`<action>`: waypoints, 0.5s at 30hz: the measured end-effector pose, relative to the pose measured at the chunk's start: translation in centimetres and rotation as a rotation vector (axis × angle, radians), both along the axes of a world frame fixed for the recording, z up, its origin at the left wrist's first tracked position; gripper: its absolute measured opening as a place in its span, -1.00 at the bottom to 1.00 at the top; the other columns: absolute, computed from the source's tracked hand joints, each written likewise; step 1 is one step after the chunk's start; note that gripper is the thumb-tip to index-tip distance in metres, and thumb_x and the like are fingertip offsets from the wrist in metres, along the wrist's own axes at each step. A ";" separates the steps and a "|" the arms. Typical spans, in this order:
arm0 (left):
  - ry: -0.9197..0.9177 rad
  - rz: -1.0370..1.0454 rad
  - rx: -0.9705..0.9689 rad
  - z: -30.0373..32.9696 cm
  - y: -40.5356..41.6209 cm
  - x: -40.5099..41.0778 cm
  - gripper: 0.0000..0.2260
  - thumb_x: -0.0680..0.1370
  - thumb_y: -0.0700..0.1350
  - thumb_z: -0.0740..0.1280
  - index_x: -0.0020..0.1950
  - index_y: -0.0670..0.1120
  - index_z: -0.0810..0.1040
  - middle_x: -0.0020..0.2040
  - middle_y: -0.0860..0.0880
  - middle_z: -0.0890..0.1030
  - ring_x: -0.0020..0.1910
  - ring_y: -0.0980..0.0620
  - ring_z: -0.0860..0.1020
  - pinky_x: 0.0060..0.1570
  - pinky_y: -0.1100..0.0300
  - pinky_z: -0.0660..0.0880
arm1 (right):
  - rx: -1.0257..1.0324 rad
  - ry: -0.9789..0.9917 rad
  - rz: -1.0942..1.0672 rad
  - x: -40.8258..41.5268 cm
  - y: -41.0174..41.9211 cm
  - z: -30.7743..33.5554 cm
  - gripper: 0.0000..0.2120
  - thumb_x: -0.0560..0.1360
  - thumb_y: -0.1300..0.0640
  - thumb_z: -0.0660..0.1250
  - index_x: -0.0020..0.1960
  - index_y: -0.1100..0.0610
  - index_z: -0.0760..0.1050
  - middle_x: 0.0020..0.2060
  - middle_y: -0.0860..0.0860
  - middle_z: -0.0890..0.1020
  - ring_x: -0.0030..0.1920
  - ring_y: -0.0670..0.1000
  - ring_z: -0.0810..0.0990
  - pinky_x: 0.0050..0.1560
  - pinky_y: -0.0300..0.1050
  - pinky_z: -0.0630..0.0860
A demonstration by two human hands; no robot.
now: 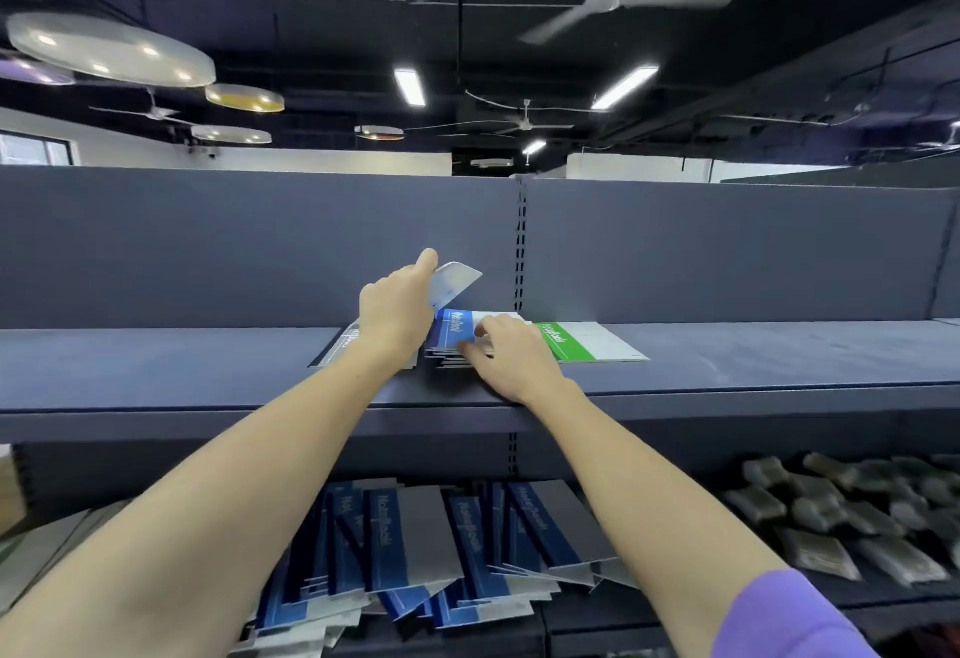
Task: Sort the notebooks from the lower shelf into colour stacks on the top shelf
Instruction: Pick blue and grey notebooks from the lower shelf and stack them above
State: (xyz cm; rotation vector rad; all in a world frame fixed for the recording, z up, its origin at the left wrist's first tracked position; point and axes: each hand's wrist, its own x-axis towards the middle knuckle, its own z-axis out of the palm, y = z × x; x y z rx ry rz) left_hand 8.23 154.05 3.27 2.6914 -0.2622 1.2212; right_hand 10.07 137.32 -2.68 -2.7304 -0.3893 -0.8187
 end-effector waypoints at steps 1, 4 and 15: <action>-0.025 -0.007 0.006 -0.1 -0.4 0.2 -0.66 0.41 -0.39 0.24 -0.01 -0.06 0.20 -0.25 -0.01 0.43 -0.30 -0.20 0.41 -0.37 0.12 0.17 | 0.023 -0.012 -0.005 -0.1 -0.3 0.0 -0.60 0.62 -0.19 0.14 0.13 0.11 0.53 0.10 0.06 0.60 0.13 0.14 0.51 0.20 0.09 0.40; -0.059 -0.013 0.093 -0.3 -2.0 0.6 -0.65 0.40 -0.40 0.22 0.02 -0.02 0.26 -0.26 0.00 0.43 -0.32 -0.18 0.39 -0.42 0.15 0.06 | 0.049 -0.067 -0.087 -0.3 -1.6 0.1 -0.64 0.67 -0.08 0.09 0.15 0.14 0.52 0.10 0.11 0.59 0.11 0.18 0.52 0.15 0.08 0.40; 0.554 -0.313 0.168 -3.9 -7.1 2.0 -0.67 0.70 0.10 0.04 0.32 0.00 0.45 0.22 -0.06 0.59 0.15 -0.12 0.51 -0.05 0.06 0.40 | 0.070 0.039 -0.339 -0.6 -7.4 -0.3 -0.72 0.57 0.22 0.12 0.24 0.17 0.45 0.17 0.13 0.55 0.20 0.19 0.48 0.20 0.03 0.36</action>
